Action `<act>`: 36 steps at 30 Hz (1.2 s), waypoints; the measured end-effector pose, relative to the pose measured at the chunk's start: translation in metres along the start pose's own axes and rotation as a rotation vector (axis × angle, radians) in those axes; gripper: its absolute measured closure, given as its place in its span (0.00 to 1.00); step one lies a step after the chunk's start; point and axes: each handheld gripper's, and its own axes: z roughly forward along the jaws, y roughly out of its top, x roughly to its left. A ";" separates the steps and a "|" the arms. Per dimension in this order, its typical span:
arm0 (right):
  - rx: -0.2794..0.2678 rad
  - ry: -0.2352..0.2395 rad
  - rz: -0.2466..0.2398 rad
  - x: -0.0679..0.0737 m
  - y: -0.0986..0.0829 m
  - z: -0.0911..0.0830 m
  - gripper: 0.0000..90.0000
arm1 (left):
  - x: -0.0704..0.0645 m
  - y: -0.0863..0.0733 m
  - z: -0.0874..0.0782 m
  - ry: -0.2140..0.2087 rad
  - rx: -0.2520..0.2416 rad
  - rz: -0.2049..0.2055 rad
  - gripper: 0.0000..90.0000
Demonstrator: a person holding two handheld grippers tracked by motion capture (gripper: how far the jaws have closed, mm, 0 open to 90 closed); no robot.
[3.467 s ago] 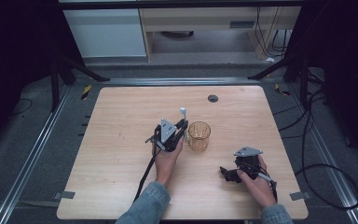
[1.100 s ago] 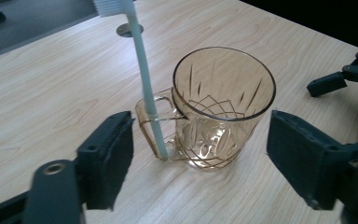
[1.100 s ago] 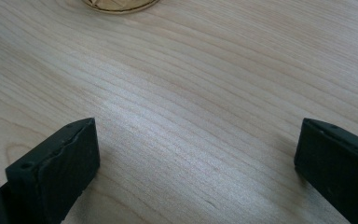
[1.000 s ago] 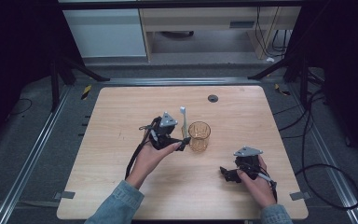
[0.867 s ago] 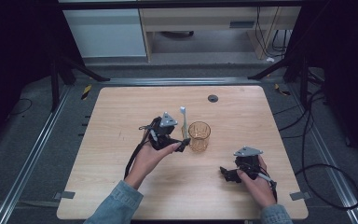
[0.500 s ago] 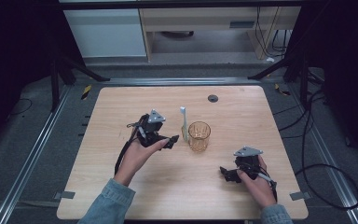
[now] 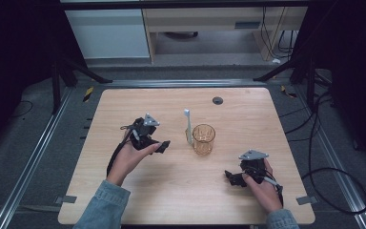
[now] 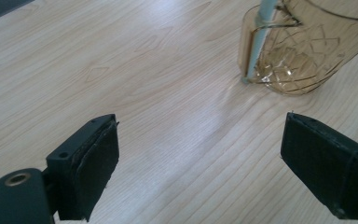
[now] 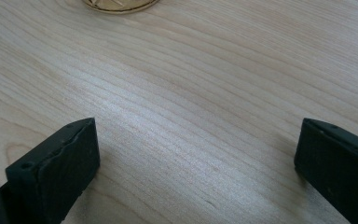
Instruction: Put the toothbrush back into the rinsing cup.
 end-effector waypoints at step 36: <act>0.000 0.000 0.000 0.000 0.000 0.000 0.00 | 0.099 -0.078 -0.002 0.138 0.202 -0.194 0.09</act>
